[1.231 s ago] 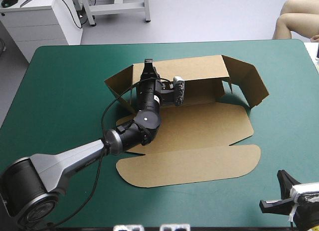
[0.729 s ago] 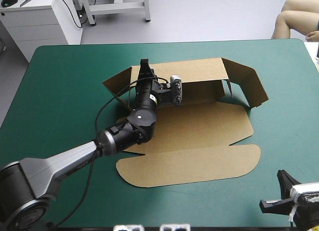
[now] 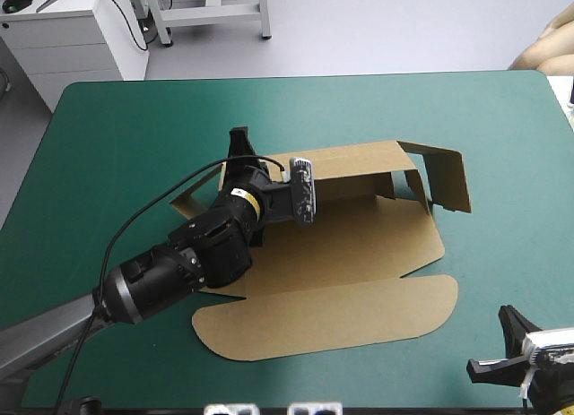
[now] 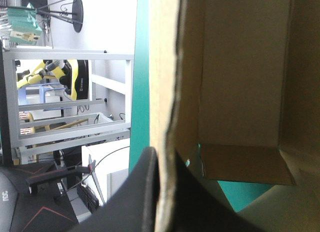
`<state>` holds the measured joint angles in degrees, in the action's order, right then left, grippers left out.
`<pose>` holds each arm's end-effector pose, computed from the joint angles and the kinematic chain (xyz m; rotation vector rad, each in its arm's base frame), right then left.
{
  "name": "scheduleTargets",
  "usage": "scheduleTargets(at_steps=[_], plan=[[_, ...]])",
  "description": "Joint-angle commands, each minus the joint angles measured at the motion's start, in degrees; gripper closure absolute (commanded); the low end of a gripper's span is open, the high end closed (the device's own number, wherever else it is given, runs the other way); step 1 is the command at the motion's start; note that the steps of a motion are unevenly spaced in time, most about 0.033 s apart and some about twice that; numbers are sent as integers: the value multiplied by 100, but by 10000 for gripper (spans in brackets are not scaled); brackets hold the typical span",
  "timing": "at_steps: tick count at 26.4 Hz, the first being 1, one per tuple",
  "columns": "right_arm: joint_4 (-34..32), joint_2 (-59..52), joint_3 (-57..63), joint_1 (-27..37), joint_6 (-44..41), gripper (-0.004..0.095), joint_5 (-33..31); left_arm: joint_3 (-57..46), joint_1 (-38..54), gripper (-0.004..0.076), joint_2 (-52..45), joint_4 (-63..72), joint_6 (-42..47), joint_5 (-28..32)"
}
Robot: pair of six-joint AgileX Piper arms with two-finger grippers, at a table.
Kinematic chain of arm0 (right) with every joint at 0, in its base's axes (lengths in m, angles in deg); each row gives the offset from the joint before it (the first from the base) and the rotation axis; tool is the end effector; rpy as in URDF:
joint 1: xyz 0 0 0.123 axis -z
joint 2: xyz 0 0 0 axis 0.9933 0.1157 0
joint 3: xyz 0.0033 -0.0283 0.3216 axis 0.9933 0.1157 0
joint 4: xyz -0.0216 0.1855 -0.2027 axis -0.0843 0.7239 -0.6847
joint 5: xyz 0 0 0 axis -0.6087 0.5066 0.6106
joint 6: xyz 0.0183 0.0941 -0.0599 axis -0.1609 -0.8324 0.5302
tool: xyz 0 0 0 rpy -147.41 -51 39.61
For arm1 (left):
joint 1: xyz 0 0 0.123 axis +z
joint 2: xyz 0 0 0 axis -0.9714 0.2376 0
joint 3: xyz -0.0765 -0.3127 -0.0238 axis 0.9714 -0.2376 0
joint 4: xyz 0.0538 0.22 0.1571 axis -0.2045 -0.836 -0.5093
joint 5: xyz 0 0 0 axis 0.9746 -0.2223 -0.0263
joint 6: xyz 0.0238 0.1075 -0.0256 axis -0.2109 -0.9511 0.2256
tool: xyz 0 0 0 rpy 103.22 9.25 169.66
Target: Fold the box
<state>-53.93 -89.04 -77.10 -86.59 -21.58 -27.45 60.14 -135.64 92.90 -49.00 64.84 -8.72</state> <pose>0.0172 0.0052 0.2780 -0.0590 1.8474 0.0879 0.2302 -0.2527 0.3961 1.5913 1.5175 0.6702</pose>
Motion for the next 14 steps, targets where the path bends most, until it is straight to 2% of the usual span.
scheduleTargets(at_steps=[1,9,14], plan=[[17,-124,-124,24,46,922,446,213,-481,732,-271,-152,2,-390],[17,-124,-124,24,46,922,446,589,-1011,731,-318,69,-20,-992],[17,-124,-124,24,46,922,446,1207,-1036,732,-318,548,-489,-1351]])
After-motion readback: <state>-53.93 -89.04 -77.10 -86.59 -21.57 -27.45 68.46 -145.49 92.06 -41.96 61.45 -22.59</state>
